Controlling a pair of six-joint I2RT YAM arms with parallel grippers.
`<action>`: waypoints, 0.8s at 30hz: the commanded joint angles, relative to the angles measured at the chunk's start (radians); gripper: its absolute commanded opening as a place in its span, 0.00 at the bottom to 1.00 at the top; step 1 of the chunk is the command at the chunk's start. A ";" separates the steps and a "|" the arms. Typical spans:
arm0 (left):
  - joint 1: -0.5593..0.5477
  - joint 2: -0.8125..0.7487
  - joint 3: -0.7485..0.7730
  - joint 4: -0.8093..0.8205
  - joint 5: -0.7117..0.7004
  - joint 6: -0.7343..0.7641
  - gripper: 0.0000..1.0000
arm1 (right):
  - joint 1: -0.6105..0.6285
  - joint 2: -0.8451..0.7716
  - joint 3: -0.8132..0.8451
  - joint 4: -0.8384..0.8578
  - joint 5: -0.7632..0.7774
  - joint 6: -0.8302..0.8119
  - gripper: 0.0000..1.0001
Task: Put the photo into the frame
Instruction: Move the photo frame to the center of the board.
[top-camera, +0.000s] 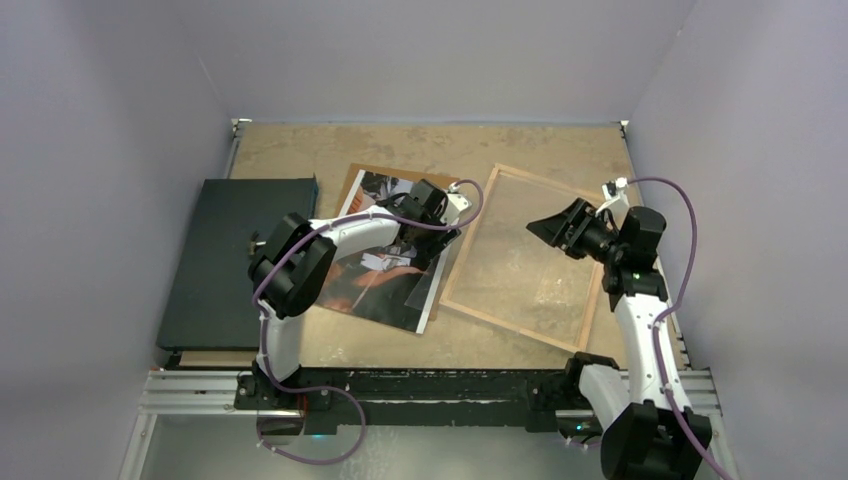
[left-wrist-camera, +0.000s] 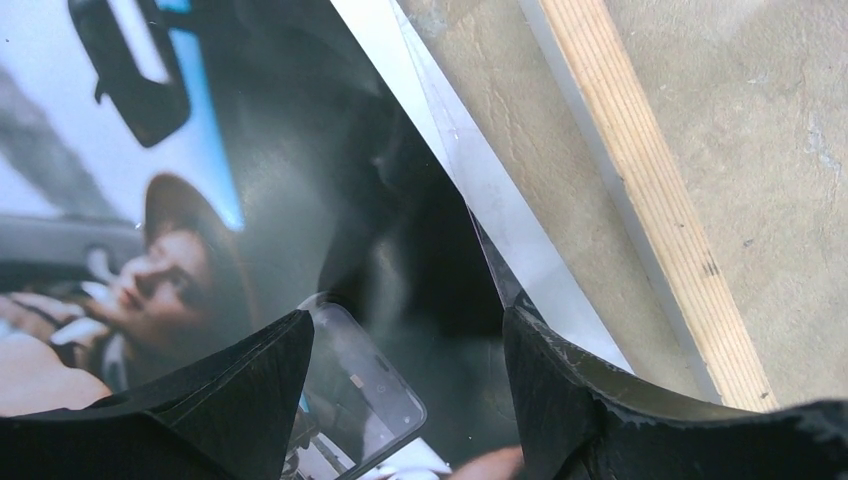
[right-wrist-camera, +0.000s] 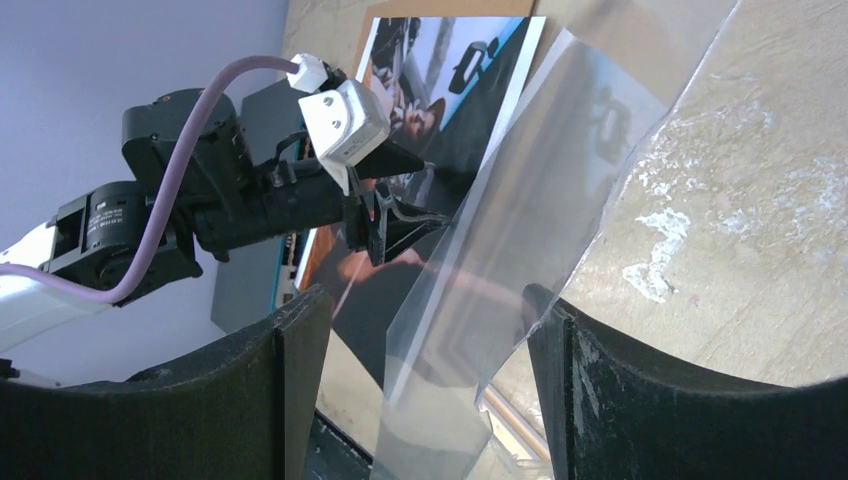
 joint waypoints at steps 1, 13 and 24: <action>-0.005 0.013 0.031 0.001 0.010 -0.026 0.68 | 0.012 -0.048 -0.029 -0.005 -0.034 0.009 0.74; -0.006 0.011 0.066 -0.022 0.064 -0.074 0.66 | 0.017 -0.001 0.011 -0.112 0.303 0.040 0.35; -0.005 0.005 0.110 -0.040 0.049 -0.040 0.72 | 0.017 0.056 0.104 -0.195 0.574 -0.044 0.00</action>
